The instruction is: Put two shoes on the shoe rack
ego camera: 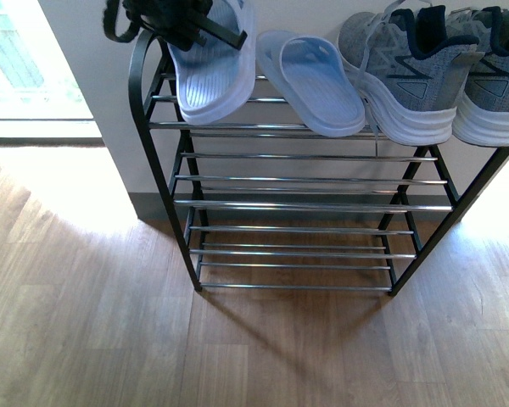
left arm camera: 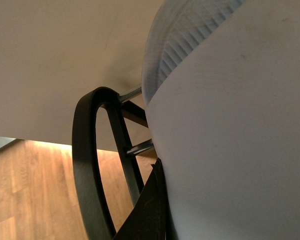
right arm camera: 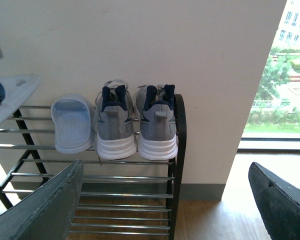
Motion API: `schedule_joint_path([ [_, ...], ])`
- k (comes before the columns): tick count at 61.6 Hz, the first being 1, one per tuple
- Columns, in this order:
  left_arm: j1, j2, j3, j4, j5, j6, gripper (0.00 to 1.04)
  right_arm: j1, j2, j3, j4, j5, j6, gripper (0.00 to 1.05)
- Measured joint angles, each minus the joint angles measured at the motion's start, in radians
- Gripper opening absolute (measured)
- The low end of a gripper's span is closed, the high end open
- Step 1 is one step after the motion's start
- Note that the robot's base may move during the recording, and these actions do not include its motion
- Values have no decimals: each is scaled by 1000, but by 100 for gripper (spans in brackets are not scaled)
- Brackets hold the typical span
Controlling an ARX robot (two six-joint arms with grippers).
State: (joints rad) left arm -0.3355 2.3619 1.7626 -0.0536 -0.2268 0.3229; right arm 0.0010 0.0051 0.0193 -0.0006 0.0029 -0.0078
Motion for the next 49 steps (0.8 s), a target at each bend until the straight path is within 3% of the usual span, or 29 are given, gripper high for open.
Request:
schedule_joint_path([
  [13,13,164,185,-40,-53,59,2,0,0,0,0,0,0,96],
  [17,12,178,210,-50,-43,67,10,0,0,0,0,0,0,96],
  [29,-9,164,213,-55,3,58,40,0,0,0,0,0,0,96],
  [30,-24,103,146,-35,23,35,60,0,0,0,0,0,0,96],
  [41,-48,-154,-80,51,5,-31,97,0,0,0,0,0,0,96],
  [44,-51,-205,-120,80,-16,-50,94,0,0,0,0,0,0,96],
  [49,-45,-288,-294,446,-109,-161,80,0,0,0,0,-1,0,96],
])
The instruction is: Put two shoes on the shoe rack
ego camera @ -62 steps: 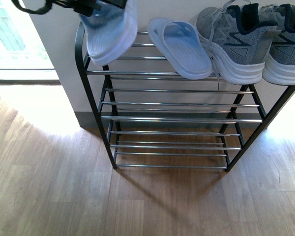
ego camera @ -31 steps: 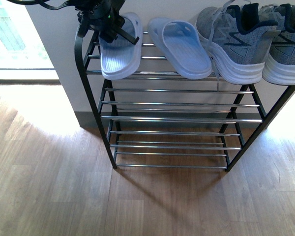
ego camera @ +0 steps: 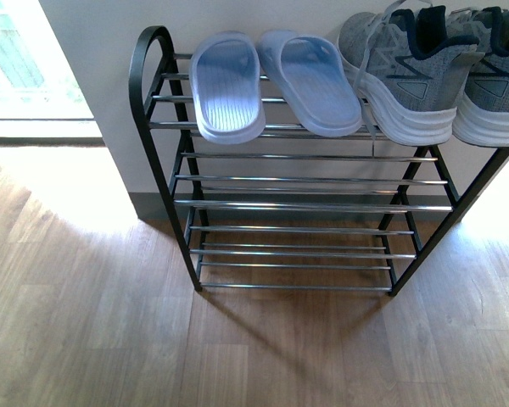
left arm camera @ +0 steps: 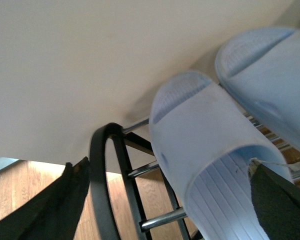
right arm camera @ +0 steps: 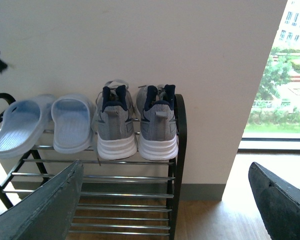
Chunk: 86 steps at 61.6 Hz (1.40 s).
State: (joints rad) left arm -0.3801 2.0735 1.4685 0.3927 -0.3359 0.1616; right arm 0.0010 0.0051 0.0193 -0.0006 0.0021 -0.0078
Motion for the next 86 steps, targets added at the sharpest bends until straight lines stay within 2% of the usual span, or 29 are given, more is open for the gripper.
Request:
schedule_joint_path([
  [5,30,-89,-220,302,10,-87,66,0,0,0,0,1,0,96],
  [10,63,-163,-391,460,31,-118,54,0,0,0,0,0,0,96],
  [18,116,-268,-601,566,64,-145,34,0,0,0,0,0,0,96],
  [30,163,-425,-852,641,132,-153,2,0,0,0,0,0,0,96],
  [46,235,-625,-1101,675,194,-158,1,0,0,0,0,0,0,96],
  [58,269,-748,-1213,669,230,-159,1,0,0,0,0,0,0,96],
  [63,283,-766,-1267,716,238,-159,1,0,0,0,0,0,0,96],
  [72,306,-883,-1345,658,268,-159,1,0,0,0,0,0,0,96],
  [76,347,-935,-1361,628,324,-159,1,0,0,0,0,0,0,96],
  [86,376,-1069,-1404,535,333,-159,1,0,0,0,0,0,0,96],
])
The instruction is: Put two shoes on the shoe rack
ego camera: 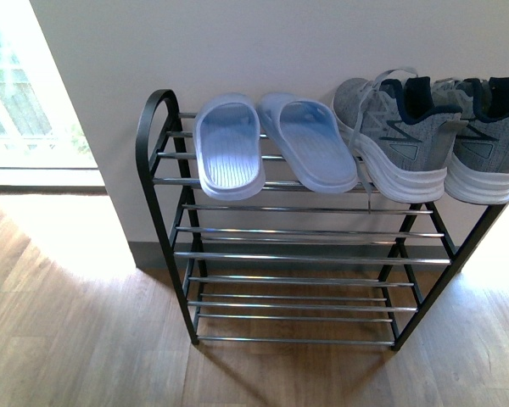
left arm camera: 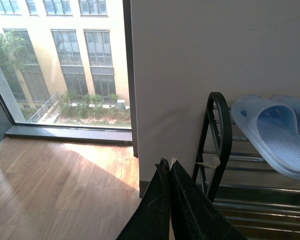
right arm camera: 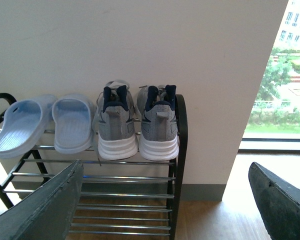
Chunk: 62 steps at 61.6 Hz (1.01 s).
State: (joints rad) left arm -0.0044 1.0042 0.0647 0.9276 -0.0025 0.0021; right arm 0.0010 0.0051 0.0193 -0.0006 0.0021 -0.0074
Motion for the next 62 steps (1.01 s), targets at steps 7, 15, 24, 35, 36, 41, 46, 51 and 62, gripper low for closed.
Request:
schedule_joint_path([
  [7,0,-87,-19,-70,1,0,1,0,0,0,0,0,0,96],
  [15,0,-201,-37,-163,2,0,1,0,0,0,0,0,0,96],
  [24,0,-307,-50,-256,2,0,1,0,0,0,0,0,0,96],
  [35,0,-452,-50,-385,2,0,1,0,0,0,0,0,0,96],
  [36,0,-464,-50,-396,2,0,1,0,0,0,0,0,0,96],
  [41,0,-535,-51,-462,2,0,1,0,0,0,0,0,0,96],
  [46,0,-592,-51,-518,2,0,1,0,0,0,0,0,0,96],
  [51,0,-634,-51,-557,2,0,1,0,0,0,0,0,0,96],
  [62,0,-710,-51,-632,2,0,1,0,0,0,0,0,0,96],
])
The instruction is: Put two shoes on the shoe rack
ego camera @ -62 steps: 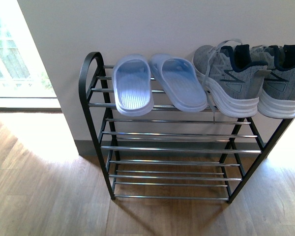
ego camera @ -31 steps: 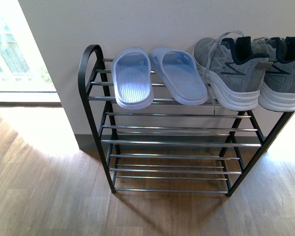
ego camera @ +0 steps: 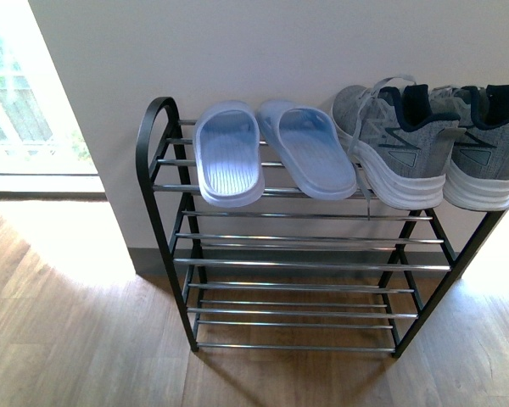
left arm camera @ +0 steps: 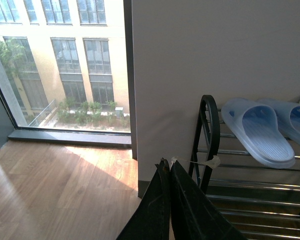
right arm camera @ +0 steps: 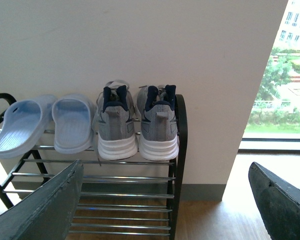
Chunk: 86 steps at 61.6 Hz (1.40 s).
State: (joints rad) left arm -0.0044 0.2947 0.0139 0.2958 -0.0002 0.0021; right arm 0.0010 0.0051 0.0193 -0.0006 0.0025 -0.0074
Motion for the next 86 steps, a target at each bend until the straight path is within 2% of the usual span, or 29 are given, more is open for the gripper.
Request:
schedule_joint_path([
  [26,0,-124,0,-124,0,0,1,0,0,0,0,0,0,96],
  [33,0,-249,0,-281,0,0,1,0,0,0,0,0,0,96],
  [47,1,-278,0,-296,0,-1,2,0,0,0,0,0,0,96],
  [53,1,-278,0,-296,0,0,27,0,0,0,0,0,0,96],
  [76,1,-278,0,-296,0,0,93,0,0,0,0,-2,0,96],
  [79,1,-278,0,-296,0,0,97,0,0,0,0,-1,0,96],
  [86,1,-279,0,-296,0,0,95,0,0,0,0,0,0,96],
])
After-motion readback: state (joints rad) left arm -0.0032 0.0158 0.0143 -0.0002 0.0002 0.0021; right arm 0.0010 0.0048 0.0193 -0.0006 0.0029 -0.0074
